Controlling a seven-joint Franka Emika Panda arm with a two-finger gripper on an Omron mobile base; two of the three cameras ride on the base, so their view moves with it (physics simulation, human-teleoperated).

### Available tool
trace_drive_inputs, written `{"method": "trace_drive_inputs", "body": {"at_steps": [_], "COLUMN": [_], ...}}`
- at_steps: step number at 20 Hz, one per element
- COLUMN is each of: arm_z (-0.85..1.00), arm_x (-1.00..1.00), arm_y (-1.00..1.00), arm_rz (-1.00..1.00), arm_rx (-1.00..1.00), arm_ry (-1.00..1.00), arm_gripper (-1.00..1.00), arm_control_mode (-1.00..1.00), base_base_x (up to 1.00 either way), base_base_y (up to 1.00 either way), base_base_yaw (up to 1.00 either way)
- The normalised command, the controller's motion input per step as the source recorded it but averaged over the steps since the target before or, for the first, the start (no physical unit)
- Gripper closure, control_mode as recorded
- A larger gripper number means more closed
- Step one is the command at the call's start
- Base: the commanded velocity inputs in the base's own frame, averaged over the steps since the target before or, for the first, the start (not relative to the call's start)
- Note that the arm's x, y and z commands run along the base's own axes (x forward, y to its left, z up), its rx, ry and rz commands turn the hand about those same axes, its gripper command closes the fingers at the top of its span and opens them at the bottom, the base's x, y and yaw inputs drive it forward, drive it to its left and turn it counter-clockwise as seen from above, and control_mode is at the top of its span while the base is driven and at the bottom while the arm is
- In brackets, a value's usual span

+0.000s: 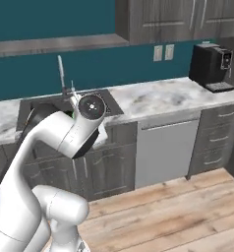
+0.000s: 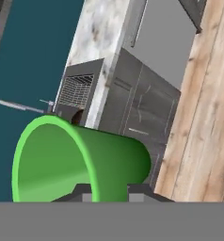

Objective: Pick the cup and pan and place them in the sink. Then turn on the water.

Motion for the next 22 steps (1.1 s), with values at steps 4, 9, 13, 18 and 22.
{"method": "trace_drive_inputs", "body": {"at_steps": [4, 9, 13, 18, 22], "arm_z": [0.0, 0.0, 0.0, 0.0, 0.0], "arm_x": [0.0, 0.0, 0.0, 0.0, 0.0], "arm_y": [0.0, 0.0, 0.0, 0.0, 0.0], "arm_rz": [0.0, 0.0, 0.0, 0.0, 0.0], "arm_rx": [0.0, 0.0, 0.0, 0.0, 0.0], "arm_ry": [0.0, 0.0, 0.0, 0.0, 0.0], "arm_gripper": [1.0, 1.0, 1.0, 1.0, 1.0], "arm_control_mode": [1.0, 1.0, 1.0, 1.0, 1.0], "base_base_x": [0.19, 0.33, 0.4, 0.64, 0.7], "base_base_y": [0.0, -0.02, -0.1, -0.23, -0.11], "base_base_yaw": [0.62, 0.57, 0.51, 0.33, 0.21]}}
